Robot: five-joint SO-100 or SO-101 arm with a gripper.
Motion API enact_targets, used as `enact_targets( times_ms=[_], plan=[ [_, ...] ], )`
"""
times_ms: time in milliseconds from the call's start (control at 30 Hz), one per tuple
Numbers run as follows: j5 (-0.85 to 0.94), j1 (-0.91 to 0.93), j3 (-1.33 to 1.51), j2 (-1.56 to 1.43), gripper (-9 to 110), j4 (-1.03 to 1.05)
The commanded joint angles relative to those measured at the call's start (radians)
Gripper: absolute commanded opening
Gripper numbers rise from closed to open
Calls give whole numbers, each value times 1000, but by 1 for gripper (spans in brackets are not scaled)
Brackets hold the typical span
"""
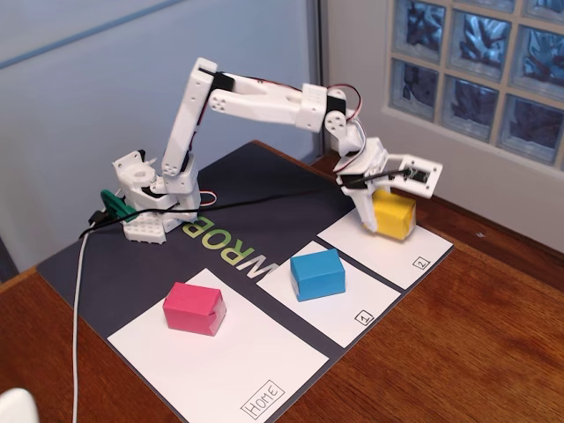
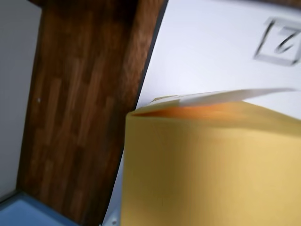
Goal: Move box yellow to home
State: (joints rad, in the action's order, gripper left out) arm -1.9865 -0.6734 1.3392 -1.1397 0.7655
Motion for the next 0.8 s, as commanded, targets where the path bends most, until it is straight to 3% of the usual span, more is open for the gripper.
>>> enact_targets(
  times_ms=[0, 367, 767],
  plan=[
    [75, 31, -38, -155, -1, 23],
    [216, 173, -61, -350, -1, 160],
    [311, 459, -51, -459, -1, 341]
  ],
)
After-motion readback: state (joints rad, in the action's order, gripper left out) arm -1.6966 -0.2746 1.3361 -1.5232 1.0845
